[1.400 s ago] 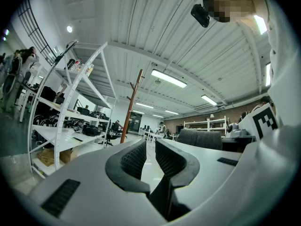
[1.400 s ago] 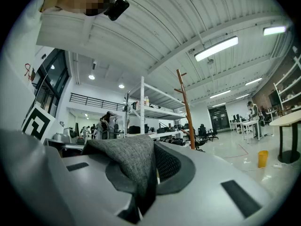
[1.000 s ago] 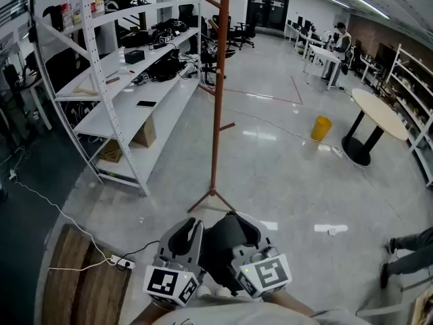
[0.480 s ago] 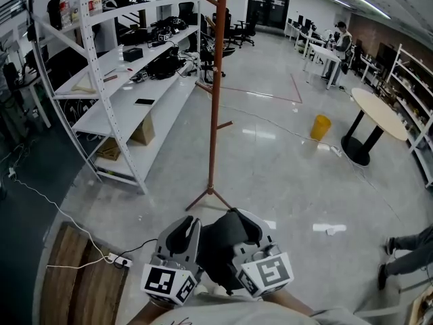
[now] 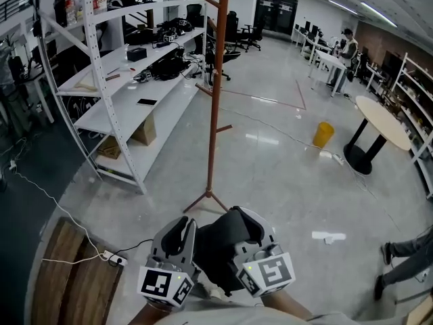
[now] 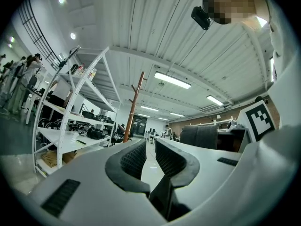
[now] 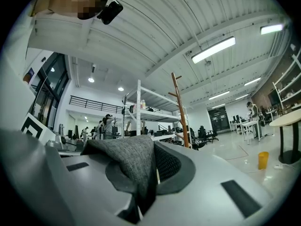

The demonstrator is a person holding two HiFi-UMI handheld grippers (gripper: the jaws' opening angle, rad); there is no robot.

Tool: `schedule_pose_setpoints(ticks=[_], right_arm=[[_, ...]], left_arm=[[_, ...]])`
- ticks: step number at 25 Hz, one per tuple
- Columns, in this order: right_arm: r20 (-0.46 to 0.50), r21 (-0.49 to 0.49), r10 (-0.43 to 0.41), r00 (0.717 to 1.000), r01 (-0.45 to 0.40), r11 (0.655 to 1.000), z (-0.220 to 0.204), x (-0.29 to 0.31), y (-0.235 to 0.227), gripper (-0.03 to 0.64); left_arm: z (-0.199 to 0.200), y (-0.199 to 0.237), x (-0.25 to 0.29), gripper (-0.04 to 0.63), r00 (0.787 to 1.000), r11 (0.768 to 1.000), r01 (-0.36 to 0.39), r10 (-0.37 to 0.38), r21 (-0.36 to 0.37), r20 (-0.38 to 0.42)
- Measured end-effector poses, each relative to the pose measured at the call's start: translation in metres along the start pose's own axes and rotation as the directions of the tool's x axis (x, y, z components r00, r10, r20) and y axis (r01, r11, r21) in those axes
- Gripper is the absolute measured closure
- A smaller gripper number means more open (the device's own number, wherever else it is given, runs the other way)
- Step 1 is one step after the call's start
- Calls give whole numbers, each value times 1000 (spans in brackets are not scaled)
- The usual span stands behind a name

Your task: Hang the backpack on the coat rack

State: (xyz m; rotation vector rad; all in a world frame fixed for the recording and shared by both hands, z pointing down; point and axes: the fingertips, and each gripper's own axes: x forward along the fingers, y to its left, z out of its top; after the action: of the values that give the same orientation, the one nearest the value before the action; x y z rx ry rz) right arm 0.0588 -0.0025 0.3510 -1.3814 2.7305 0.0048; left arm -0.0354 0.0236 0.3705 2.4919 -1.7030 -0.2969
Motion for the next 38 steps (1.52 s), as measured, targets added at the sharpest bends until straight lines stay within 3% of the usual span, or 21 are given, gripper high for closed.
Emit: schedule_pose_setpoints(ticks=[9, 17, 30, 38], right_arm=[[2, 20, -13, 1000, 13, 1000, -2, 22, -29, 580], [-5, 22, -23, 1000, 23, 999, -7, 73, -60, 580], [41, 10, -60, 997, 59, 998, 11, 199, -112, 580], [101, -49, -93, 991, 98, 994, 46, 254, -138, 580]], left_arm=[[-1, 14, 26, 522, 1000, 1000, -20, 20, 0, 8], [-7, 50, 87, 522, 1000, 1000, -9, 9, -9, 0], [14, 126, 213, 522, 997, 997, 75, -75, 12, -9], [26, 152, 258, 522, 995, 994, 103, -103, 22, 7]])
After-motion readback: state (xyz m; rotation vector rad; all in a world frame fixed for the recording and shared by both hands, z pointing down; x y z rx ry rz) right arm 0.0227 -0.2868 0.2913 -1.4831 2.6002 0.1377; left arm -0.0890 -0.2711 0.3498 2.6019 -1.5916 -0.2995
